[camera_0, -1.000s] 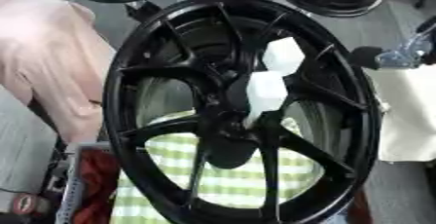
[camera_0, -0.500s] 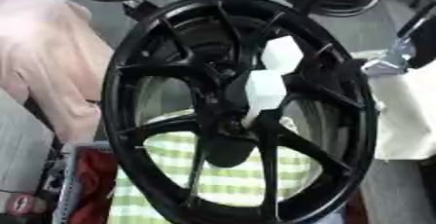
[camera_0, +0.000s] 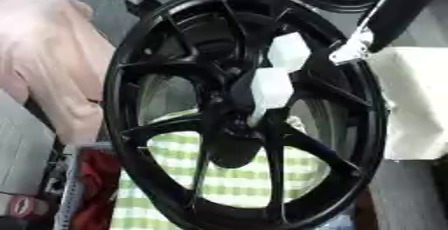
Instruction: Pull the pin out of the wheel hub.
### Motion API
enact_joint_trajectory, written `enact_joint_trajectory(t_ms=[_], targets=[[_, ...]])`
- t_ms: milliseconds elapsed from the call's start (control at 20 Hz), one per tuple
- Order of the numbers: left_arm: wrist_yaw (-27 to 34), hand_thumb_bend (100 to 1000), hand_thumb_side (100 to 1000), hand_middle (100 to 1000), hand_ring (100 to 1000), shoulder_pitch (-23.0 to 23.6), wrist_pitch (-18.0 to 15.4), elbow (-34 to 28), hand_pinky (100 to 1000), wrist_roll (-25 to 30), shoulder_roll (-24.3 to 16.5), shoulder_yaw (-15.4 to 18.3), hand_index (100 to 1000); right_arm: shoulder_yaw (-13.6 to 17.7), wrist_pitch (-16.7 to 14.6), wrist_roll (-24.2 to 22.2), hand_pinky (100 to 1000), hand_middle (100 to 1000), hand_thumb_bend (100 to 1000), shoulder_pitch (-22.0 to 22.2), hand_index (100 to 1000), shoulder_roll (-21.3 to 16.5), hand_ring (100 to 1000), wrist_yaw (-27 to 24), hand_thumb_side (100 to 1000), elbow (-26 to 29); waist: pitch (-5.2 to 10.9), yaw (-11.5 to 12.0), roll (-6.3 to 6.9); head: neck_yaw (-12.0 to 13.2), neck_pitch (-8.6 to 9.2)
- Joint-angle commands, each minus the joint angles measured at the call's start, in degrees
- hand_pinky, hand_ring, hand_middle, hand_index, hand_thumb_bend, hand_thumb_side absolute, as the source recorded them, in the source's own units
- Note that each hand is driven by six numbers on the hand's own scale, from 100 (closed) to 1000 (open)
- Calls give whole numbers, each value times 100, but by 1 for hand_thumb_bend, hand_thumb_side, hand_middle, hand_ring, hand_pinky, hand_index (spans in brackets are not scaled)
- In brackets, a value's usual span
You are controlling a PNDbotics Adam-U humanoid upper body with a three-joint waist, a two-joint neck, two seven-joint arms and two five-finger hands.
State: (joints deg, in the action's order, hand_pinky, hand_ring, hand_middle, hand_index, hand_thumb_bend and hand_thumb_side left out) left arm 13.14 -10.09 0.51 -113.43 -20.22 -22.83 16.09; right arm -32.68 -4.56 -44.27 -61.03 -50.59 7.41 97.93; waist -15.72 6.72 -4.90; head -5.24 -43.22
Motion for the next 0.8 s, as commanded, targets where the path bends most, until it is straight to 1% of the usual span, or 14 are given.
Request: enact_joint_trajectory(t_ms=[50,400,550,800], targets=[[8,204,784,696,637,-40,-3,-116,811,19,-161,8,847,-19,4,62,903,792,448,-144,828,45,843,68,329,-280,94,11,39,-40,-23],[5,201,786,696,636,-59,-2,-116,812,24,-146,9,847,-122,-90,77,901,785,451,-134,826,186,838,129,320,-678,47,53,7,-82,-43],[1,200,787,697,636,-72,-1,-116,812,32,-140,6,847,-145,-121,70,901,784,455,-103,826,204,837,127,303,-761,22,74,-8,-76,-47],[-5,199,789,696,635,-76,4,-116,813,36,-122,9,847,-170,-178,64,901,781,449,-19,823,194,836,161,303,-837,-12,102,-35,-57,-42]])
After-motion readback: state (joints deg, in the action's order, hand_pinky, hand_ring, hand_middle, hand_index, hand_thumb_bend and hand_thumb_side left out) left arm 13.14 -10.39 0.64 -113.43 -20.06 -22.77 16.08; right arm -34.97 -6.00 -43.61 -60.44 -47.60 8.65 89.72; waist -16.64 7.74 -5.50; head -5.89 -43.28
